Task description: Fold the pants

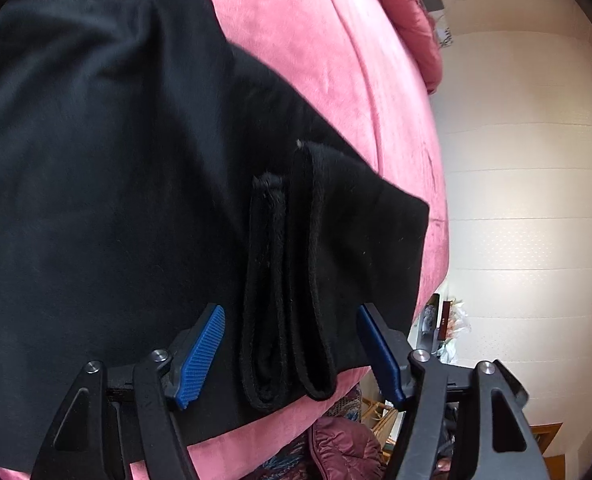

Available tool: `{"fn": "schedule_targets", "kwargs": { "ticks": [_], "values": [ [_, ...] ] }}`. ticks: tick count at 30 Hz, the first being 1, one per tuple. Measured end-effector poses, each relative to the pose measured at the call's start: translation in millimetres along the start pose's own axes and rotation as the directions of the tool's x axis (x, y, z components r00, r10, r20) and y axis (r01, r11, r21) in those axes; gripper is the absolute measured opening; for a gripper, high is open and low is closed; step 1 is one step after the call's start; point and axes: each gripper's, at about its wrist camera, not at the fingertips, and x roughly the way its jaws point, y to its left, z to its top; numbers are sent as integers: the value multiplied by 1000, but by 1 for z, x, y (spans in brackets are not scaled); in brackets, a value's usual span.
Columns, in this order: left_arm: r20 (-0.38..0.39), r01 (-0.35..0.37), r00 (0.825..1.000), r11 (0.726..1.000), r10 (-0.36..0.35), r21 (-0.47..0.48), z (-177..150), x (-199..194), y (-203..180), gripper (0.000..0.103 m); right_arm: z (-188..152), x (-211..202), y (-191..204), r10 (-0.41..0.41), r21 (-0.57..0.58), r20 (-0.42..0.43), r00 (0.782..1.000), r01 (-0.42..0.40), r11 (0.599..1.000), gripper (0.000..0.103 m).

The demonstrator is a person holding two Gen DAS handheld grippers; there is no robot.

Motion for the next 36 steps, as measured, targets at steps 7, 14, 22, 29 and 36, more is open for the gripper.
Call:
{"fn": "schedule_targets", "kwargs": {
  "ticks": [7, 14, 22, 29, 36],
  "values": [
    [-5, -20, 1000, 988, 21, 151, 6, 17, -42, 16, -19, -6, -45, -153, 118, -27, 988, 155, 981, 62],
    [83, 116, 986, 945, -147, 305, 16, -22, -120, 14, -2, 15, -24, -114, 129, 21, 993, 110, 986, 84],
    [91, 186, 966, 893, -243, 409, 14, -33, -180, 13, 23, 51, -16, -319, 143, 25, 947, 312, 939, 78],
    [150, 91, 979, 956, -137, 278, 27, -36, -107, 12, 14, 64, -41, -378, 163, -9, 926, 374, 913, 83],
    [85, -37, 996, 997, 31, 67, 12, -2, 0, 12, 21, 73, -42, -358, 157, -23, 933, 357, 921, 90]
  ]
}}
